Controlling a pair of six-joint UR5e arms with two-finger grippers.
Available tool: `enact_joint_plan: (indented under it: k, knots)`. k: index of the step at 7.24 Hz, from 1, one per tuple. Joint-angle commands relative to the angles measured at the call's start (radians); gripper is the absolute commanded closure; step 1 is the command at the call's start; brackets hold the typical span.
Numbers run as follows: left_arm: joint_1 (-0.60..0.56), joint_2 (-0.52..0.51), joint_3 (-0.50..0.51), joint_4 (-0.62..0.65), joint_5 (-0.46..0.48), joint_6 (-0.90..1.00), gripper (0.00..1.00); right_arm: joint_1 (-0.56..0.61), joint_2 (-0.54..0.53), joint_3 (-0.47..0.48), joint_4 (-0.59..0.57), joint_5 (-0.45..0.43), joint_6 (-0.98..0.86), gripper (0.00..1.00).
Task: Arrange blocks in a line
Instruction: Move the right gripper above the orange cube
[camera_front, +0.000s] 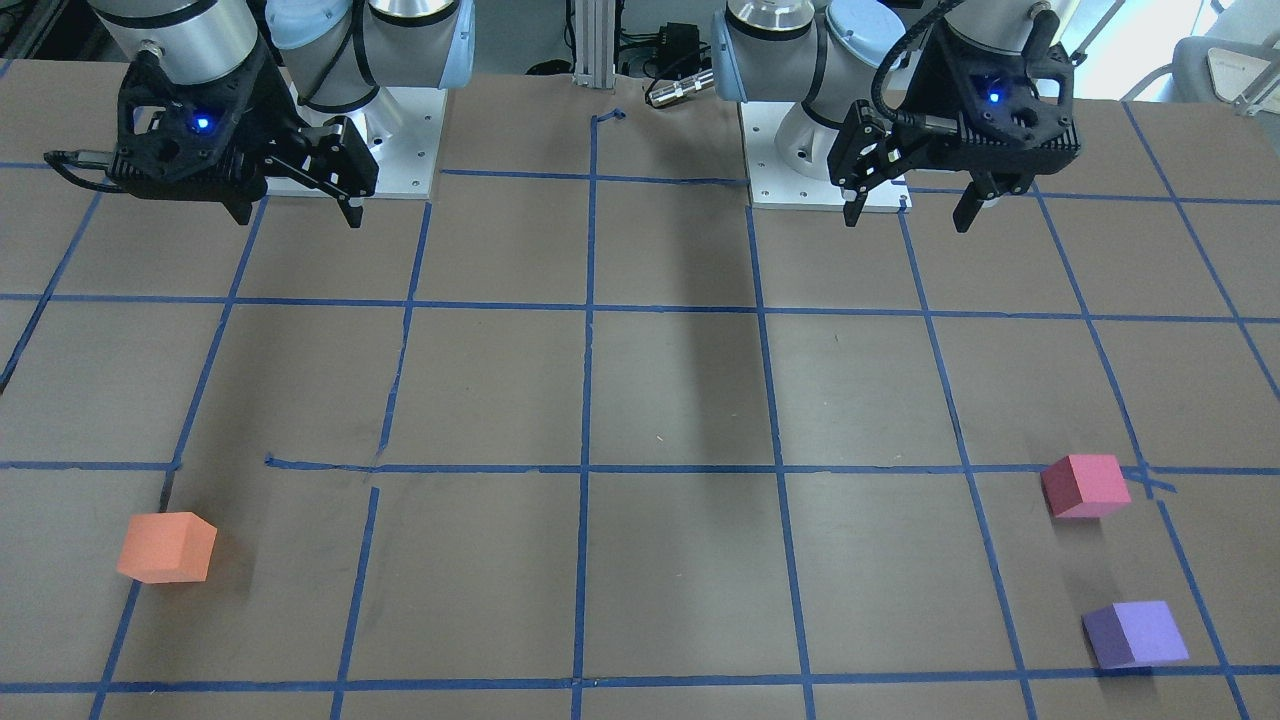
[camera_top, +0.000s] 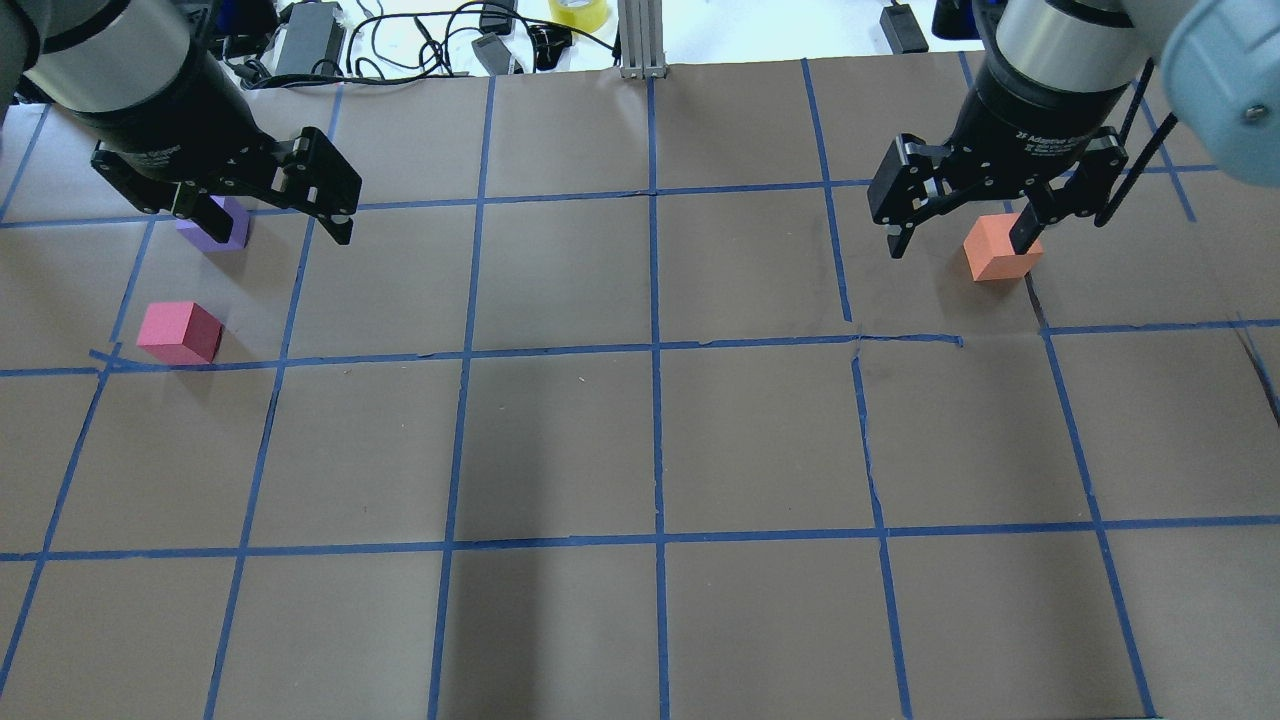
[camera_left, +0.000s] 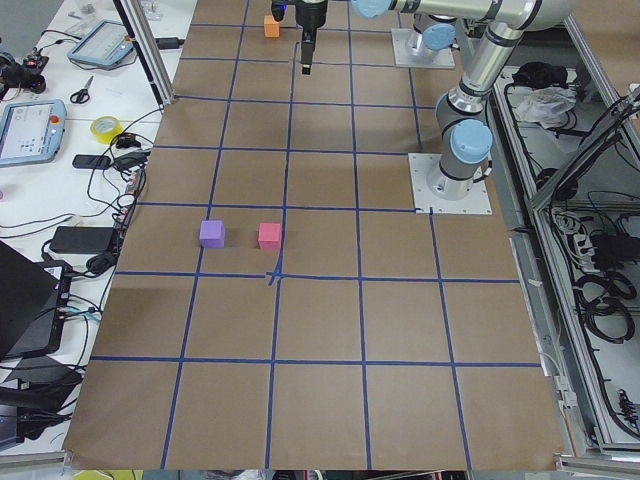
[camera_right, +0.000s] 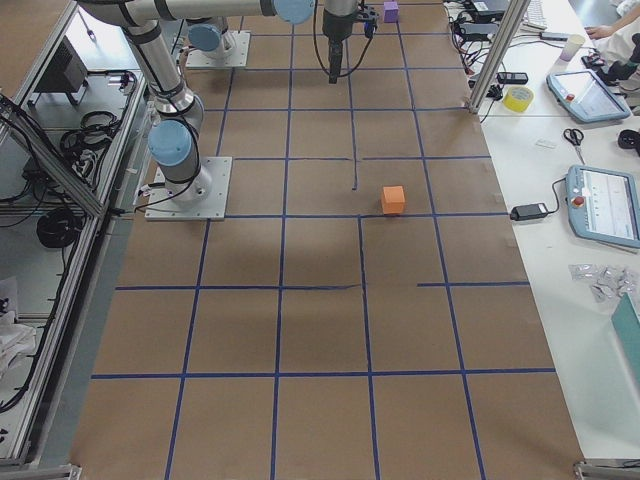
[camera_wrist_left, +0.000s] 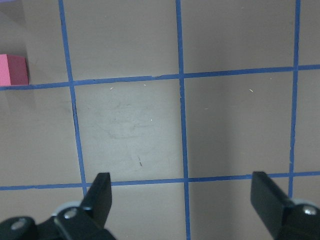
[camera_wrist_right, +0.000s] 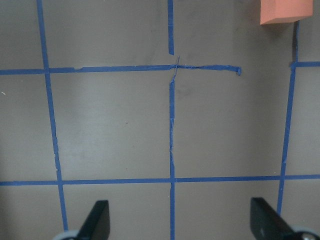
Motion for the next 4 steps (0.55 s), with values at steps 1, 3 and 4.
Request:
enact_joint_plan:
  k: [1,3,4]
  knots:
    - [0.000,0.001,0.000,0.000,0.002,0.000,0.00,0.000,-0.001,0.003,-0.008,0.001,-0.001,0.00]
    - [0.000,0.001,0.000,0.000,0.002,0.000,0.00,-0.012,0.001,0.001,-0.018,0.003,-0.012,0.00]
    - [0.000,0.001,0.000,0.000,0.002,0.000,0.00,-0.026,0.007,0.001,-0.027,0.011,-0.006,0.00]
